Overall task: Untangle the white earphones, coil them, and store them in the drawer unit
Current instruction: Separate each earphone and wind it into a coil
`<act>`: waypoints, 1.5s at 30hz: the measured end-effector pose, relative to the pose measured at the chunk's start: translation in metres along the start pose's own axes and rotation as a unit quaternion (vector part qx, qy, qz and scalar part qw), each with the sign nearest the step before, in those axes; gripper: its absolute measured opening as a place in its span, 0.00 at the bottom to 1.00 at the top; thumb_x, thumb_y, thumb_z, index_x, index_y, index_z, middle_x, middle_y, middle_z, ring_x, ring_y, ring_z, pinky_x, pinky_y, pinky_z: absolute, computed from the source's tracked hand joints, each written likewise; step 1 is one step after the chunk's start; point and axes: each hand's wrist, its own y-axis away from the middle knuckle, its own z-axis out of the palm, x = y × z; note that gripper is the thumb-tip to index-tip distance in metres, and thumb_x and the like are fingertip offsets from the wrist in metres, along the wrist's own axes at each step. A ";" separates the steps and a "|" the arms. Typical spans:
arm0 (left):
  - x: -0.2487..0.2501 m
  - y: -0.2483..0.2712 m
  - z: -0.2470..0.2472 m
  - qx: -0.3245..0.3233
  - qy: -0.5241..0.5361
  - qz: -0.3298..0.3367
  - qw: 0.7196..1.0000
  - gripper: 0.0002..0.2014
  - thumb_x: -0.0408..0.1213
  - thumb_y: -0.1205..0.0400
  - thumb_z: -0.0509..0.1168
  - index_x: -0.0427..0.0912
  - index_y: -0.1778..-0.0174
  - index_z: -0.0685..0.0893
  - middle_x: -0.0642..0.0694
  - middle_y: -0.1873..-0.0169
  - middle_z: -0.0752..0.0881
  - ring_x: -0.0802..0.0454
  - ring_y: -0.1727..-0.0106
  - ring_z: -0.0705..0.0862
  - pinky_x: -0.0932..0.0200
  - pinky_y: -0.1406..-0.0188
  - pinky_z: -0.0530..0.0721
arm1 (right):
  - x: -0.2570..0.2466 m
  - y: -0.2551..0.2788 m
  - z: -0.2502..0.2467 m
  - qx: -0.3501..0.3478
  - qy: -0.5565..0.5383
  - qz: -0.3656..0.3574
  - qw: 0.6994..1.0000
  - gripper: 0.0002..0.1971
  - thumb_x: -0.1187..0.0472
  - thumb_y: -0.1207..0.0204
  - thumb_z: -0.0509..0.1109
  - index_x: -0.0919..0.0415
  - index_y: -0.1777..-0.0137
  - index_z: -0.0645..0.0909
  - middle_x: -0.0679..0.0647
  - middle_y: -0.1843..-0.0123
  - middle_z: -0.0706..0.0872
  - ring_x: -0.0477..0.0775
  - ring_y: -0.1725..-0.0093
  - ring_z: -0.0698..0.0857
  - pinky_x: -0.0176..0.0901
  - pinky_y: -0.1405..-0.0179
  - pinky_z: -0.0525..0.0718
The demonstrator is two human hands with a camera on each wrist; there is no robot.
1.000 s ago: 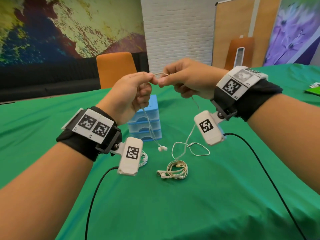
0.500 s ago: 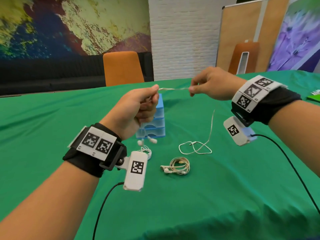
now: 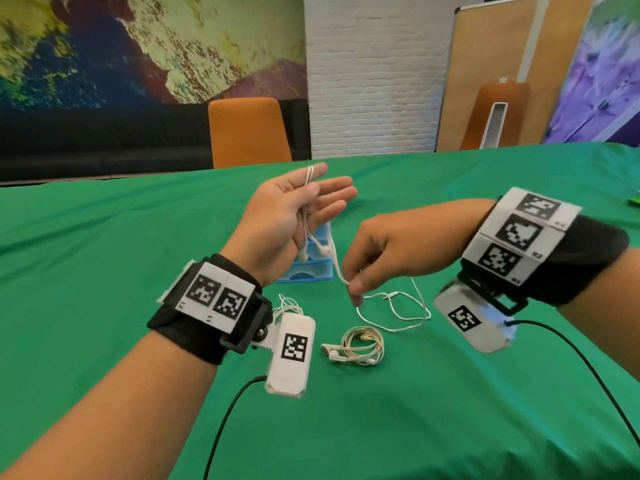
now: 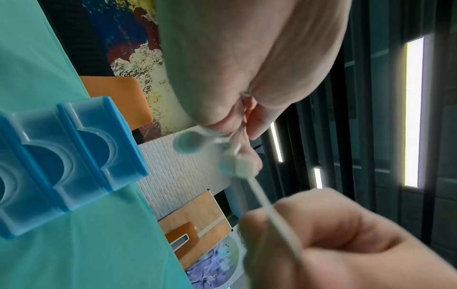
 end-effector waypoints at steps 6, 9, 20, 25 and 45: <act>-0.015 -0.003 -0.007 -0.061 -0.067 -0.003 0.996 0.26 0.15 0.15 0.52 0.29 0.19 0.67 0.35 0.39 0.87 0.51 0.47 0.91 0.58 0.42 0.88 | -0.006 0.016 -0.026 0.060 -0.067 -0.035 0.995 0.10 0.57 0.16 0.68 0.57 0.53 0.90 0.45 0.76 0.68 0.48 0.75 0.64 0.38 0.75 0.65; -0.021 -0.003 -0.007 -0.115 -0.128 0.000 0.985 0.30 0.18 0.20 0.56 0.26 0.19 0.67 0.33 0.35 0.86 0.44 0.41 0.88 0.52 0.37 0.85 | 0.000 0.021 -0.033 0.066 -0.095 -0.023 0.993 0.10 0.59 0.16 0.68 0.62 0.53 0.90 0.48 0.75 0.65 0.49 0.75 0.62 0.38 0.76 0.63; -0.017 0.010 -0.005 -0.103 -0.180 -0.019 0.978 0.21 0.39 0.08 0.51 0.29 0.39 0.86 0.51 0.78 0.61 0.54 0.76 0.49 0.62 0.81 0.51 | 0.043 0.011 -0.040 0.284 -0.008 0.057 0.957 0.13 0.53 0.16 0.68 0.56 0.61 0.84 0.52 0.74 0.72 0.48 0.74 0.67 0.37 0.76 0.67; -0.011 0.009 -0.007 -0.066 -0.098 0.025 0.993 0.16 0.33 0.09 0.53 0.30 0.33 0.82 0.49 0.75 0.77 0.60 0.84 0.66 0.69 0.85 0.63 | 0.054 -0.007 -0.016 0.285 -0.066 0.080 0.953 0.17 0.53 0.13 0.64 0.60 0.61 0.83 0.49 0.74 0.72 0.43 0.77 0.68 0.34 0.75 0.70; -0.012 -0.005 -0.011 -0.022 -0.249 0.113 0.962 0.17 0.28 0.10 0.54 0.39 0.26 0.76 0.44 0.67 0.86 0.53 0.75 0.73 0.63 0.71 0.73 | 0.014 0.001 -0.035 0.295 -0.009 -0.008 0.955 0.11 0.56 0.16 0.69 0.60 0.57 0.88 0.55 0.73 0.77 0.54 0.73 0.68 0.46 0.72 0.68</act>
